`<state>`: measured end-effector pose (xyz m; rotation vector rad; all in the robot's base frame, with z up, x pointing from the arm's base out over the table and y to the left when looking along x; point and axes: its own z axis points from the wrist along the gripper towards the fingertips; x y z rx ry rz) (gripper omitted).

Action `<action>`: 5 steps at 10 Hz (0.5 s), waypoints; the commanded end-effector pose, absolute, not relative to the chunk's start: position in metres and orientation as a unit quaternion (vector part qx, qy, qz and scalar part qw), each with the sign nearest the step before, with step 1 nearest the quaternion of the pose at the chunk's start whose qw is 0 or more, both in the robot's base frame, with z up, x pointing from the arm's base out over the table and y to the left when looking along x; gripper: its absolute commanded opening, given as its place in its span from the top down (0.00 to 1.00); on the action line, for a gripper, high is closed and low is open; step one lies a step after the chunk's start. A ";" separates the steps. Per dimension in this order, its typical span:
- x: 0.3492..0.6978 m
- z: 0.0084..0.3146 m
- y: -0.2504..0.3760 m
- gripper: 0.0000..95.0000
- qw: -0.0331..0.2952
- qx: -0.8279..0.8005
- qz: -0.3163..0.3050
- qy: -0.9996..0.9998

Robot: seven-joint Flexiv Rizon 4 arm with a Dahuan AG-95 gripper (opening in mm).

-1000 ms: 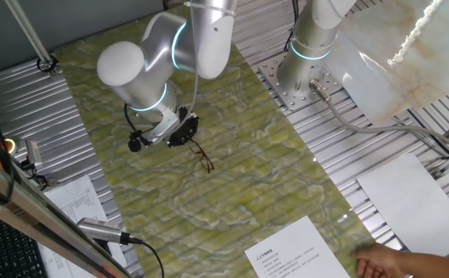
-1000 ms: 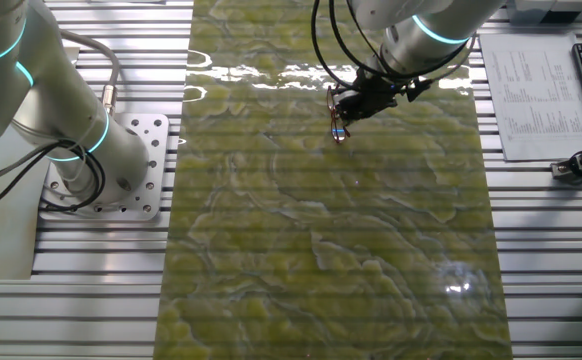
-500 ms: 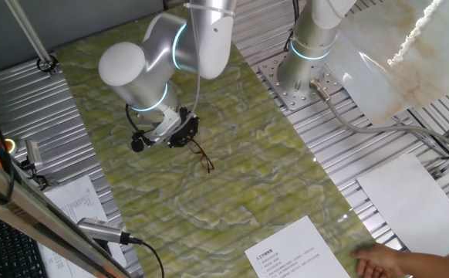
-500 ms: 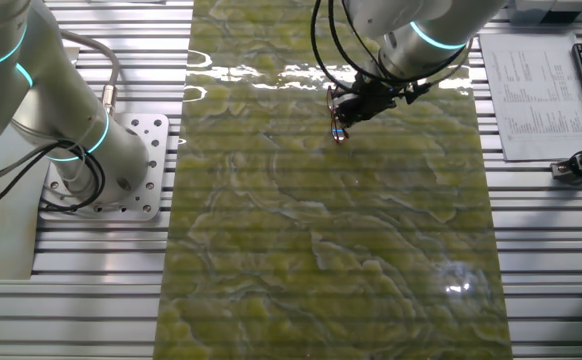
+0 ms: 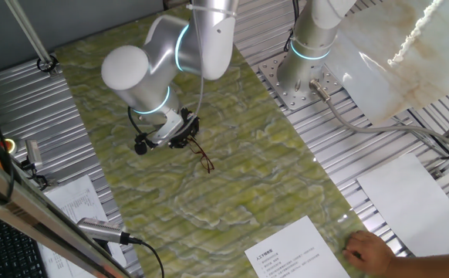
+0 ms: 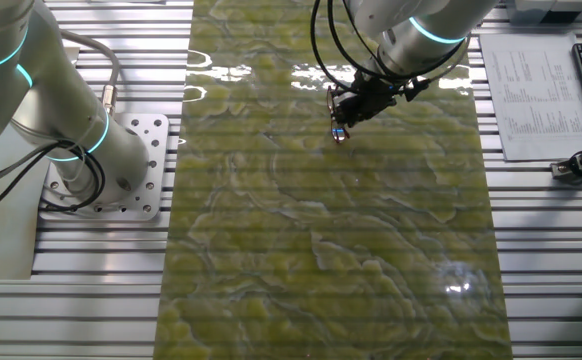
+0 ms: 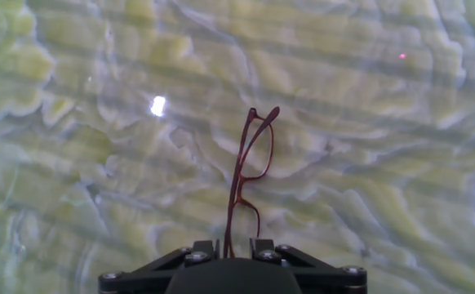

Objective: Unfold the leg of the glasses (with one hand)

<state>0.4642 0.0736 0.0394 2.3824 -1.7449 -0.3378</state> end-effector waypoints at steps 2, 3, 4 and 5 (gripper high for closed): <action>0.463 0.035 0.073 0.80 0.086 0.801 -0.110 -0.582; 0.463 0.034 0.073 0.80 0.085 0.803 -0.110 -0.580; 0.463 0.033 0.073 0.80 0.083 0.803 -0.111 -0.580; 0.463 0.033 0.073 0.80 0.081 0.803 -0.113 -0.580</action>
